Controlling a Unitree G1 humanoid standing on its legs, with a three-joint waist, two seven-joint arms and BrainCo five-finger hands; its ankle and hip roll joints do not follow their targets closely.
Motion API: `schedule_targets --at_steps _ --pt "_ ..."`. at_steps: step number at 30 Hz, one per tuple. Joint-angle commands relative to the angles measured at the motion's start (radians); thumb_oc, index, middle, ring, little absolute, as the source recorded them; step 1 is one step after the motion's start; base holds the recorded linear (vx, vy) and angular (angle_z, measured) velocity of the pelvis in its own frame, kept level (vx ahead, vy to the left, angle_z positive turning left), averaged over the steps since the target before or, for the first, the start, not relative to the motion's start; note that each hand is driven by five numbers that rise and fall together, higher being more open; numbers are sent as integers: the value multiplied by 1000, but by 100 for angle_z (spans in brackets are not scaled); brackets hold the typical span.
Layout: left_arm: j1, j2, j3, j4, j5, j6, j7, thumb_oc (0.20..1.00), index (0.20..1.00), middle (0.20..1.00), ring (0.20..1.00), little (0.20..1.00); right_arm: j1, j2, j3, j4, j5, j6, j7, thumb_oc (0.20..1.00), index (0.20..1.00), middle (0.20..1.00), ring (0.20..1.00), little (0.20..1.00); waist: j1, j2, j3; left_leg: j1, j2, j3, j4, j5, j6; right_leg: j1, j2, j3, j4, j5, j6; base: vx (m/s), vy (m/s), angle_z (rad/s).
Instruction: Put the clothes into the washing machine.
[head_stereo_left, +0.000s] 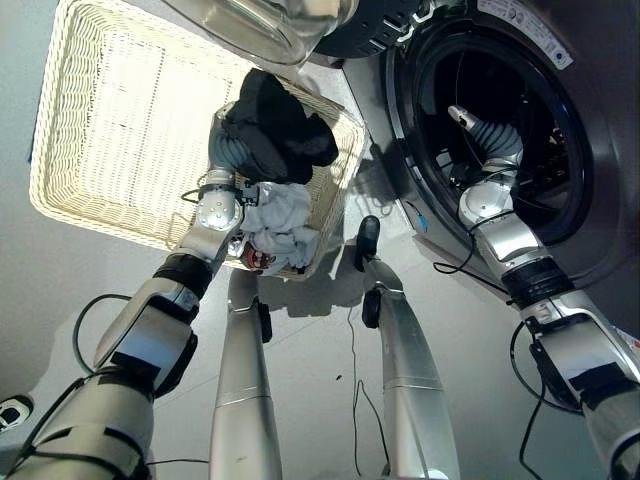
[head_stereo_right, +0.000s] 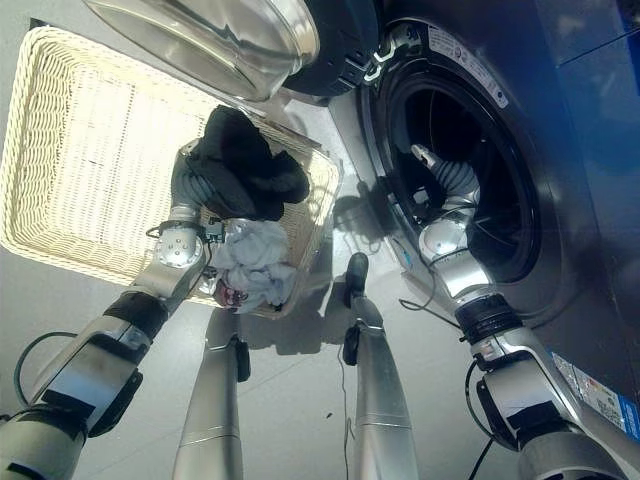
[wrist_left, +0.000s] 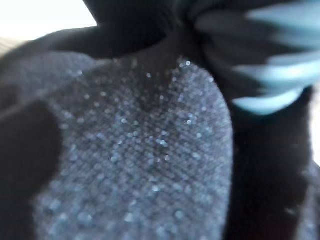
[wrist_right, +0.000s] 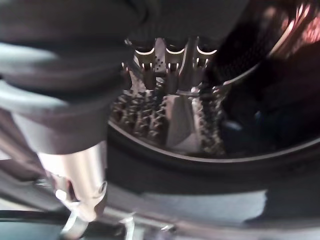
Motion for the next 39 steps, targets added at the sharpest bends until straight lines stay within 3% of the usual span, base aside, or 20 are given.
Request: schedule_targets --at_steps 1,4,5,11,14,20,23,31,36,39 --pt "-49 -35 75 -105 -33 -158 -28 200 200 200 200 200 28 -14 -59 -106 70 -114 101 1000 1000 1000 1000 1000 -14 33 10 -14 -47 17 100 -114 77 65 49 -16 -139 102 24 -3 -3 9" --pt "-29 -46 92 -161 -15 -178 -53 200 200 200 200 200 62 14 -74 -167 156 -142 224 1000 1000 1000 1000 1000 -12 35 10 -11 -49 17 100 -113 77 68 48 -17 -137 102 25 -4 -3 4" --pt "-2 -62 103 -237 23 -189 -88 200 200 200 200 200 107 46 -82 -239 258 -162 364 1000 1000 1000 1000 1000 -11 37 10 -6 -52 18 97 -109 77 72 45 -19 -138 104 25 0 0 0" --pt "68 -71 85 -444 158 -172 -149 200 200 200 200 200 210 101 -66 -373 491 -117 662 1000 1000 1000 1000 1000 -6 45 10 4 -59 21 93 -97 82 79 38 -23 -135 106 22 -7 5 3" --pt "93 -67 52 -564 238 -150 -178 200 200 200 200 200 253 125 -48 -432 626 -108 760 1000 1000 1000 1000 1000 -2 49 10 9 -61 24 91 -92 84 85 32 -28 -135 106 21 -9 2 6" --pt "87 -68 0 -660 377 -138 -192 200 200 200 200 200 270 161 -26 -470 822 -64 884 1000 1000 1000 1000 1000 1 51 10 18 -62 25 87 -87 86 94 27 -32 -139 108 23 -1 0 1" --pt "69 -64 -42 -708 429 -105 -203 200 200 200 200 200 273 174 -6 -496 947 5 980 1000 1000 1000 1000 1000 1 50 10 20 -64 23 87 -83 87 98 24 -33 -140 111 25 0 0 0" --pt "41 -40 -112 -740 450 -64 -229 200 200 200 200 200 269 171 50 -541 1099 119 1129 1000 1000 1000 1000 1000 2 42 10 25 -62 18 85 -75 85 106 20 -41 -149 123 30 0 0 0" --pt "21 -19 -153 -745 562 -27 -172 200 200 200 200 200 263 168 75 -566 1171 189 1192 1000 1000 1000 1000 1000 1 40 10 22 -62 15 90 -71 83 107 18 -42 -149 126 30 0 0 0" --pt "1 7 -171 -731 692 3 -70 200 200 200 200 200 260 154 100 -575 1213 244 1244 1000 1000 1000 1000 1000 3 42 10 23 -60 15 89 -70 80 108 16 -42 -150 125 31 0 0 0"
